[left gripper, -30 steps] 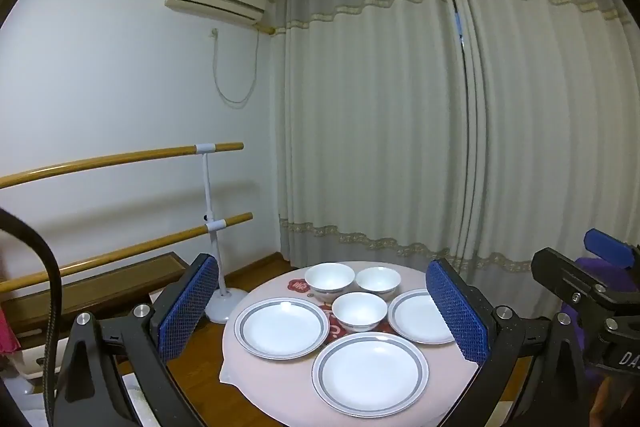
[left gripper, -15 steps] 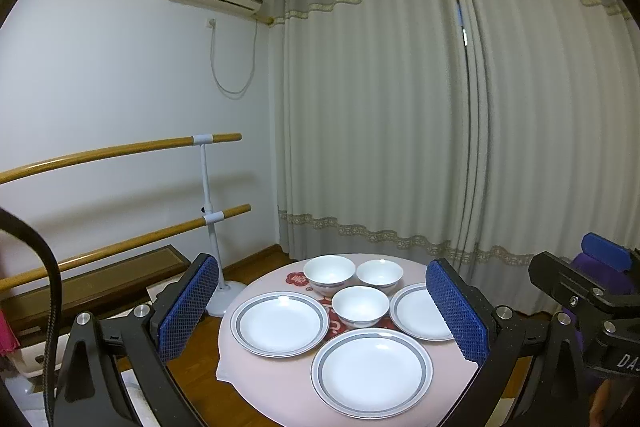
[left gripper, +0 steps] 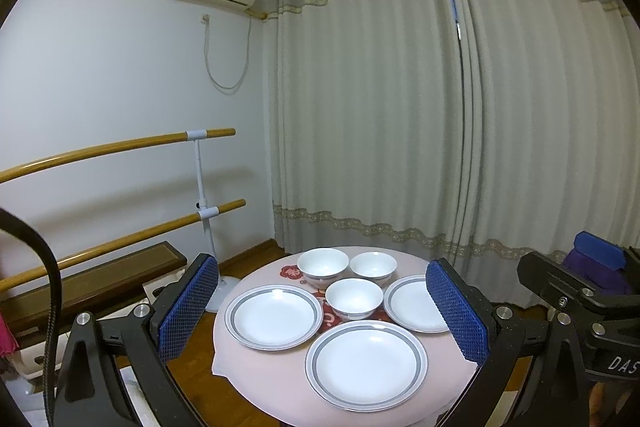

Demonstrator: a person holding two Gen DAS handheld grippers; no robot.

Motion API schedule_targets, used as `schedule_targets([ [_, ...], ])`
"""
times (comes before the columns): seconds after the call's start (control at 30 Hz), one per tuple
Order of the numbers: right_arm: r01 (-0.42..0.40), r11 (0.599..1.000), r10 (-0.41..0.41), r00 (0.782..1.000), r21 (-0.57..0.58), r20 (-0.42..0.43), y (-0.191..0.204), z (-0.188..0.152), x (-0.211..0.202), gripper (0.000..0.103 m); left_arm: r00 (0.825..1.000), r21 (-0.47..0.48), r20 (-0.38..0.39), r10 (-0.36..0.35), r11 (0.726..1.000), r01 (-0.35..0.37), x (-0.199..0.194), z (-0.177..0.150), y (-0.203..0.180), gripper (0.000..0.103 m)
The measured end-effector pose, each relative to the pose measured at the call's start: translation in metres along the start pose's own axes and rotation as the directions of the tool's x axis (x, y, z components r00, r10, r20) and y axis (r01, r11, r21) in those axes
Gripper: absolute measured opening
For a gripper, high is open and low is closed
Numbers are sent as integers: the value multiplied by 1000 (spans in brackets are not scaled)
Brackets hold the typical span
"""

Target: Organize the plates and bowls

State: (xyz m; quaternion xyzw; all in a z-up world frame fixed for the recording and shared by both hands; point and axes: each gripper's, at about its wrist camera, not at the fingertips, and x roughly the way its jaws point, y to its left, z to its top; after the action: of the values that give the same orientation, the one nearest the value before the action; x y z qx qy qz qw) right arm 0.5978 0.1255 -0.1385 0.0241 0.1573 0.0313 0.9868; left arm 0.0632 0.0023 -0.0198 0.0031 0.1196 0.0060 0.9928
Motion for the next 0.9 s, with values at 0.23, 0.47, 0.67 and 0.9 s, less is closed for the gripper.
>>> schedule_targets([
  [0.23,2,1000,-2,1000,5,-5,-2,-1,-1,103,1000,-1,-3,-4,1000,4,-5,-1,-2,102],
  [0.47,3,1000,-3,1000,10,-1,-1,-7,-4,103,1000,3,0,-4,1000,4,-8,3,-3,102],
  [0.67,3,1000,-3,1000,10,-1,-3,-6,-4,103,1000,1,2,-4,1000,4,-10,4,-4,102],
  [0.9,5,1000,-5,1000,8,-3,-2,-8,-4,103,1000,-1,-1,-5,1000,5,-11,5,-4,102],
])
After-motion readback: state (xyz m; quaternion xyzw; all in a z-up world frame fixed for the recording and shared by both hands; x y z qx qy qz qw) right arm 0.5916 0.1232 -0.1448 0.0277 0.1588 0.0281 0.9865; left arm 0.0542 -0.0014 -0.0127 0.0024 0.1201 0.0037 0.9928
